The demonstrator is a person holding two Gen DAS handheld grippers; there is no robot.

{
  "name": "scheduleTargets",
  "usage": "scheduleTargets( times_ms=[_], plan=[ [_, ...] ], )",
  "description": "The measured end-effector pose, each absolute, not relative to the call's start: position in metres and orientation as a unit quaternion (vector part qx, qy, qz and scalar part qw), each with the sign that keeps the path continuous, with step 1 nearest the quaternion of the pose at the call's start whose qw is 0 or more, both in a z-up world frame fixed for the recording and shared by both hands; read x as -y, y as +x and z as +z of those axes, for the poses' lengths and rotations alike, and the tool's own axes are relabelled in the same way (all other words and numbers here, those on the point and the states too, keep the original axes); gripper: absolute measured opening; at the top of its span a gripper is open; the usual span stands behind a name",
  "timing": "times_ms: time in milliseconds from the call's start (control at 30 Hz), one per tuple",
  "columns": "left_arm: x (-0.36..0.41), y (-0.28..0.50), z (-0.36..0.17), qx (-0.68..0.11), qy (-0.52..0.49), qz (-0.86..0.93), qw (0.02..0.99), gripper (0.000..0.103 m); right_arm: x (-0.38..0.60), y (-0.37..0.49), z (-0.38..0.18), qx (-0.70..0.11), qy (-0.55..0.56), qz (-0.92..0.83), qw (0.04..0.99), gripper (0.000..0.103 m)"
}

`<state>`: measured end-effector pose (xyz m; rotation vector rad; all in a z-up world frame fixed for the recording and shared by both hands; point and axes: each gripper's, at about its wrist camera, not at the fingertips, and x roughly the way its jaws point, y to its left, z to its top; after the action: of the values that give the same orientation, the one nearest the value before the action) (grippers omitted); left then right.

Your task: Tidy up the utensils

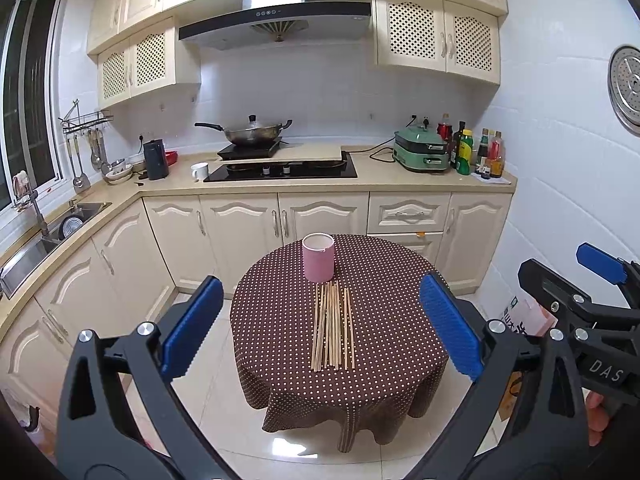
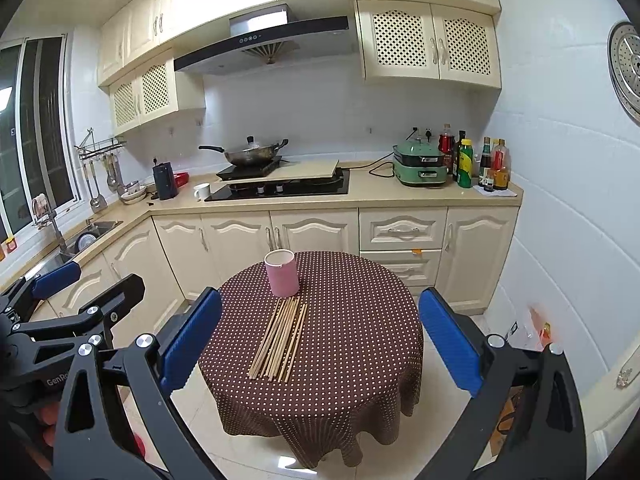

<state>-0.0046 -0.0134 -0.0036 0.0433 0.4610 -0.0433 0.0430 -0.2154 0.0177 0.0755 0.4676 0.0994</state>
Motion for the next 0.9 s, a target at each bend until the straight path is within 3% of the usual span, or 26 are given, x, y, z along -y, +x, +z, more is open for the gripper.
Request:
scheduleTargets(
  times_ms=[900],
  plan=[
    [-0.040, 0.006, -0.070, -0.347, 0.007, -0.017, 0.938, 0.096, 0.171, 0.049, -0.043, -0.349, 0.065, 0.033, 0.934, 0.095]
  ],
)
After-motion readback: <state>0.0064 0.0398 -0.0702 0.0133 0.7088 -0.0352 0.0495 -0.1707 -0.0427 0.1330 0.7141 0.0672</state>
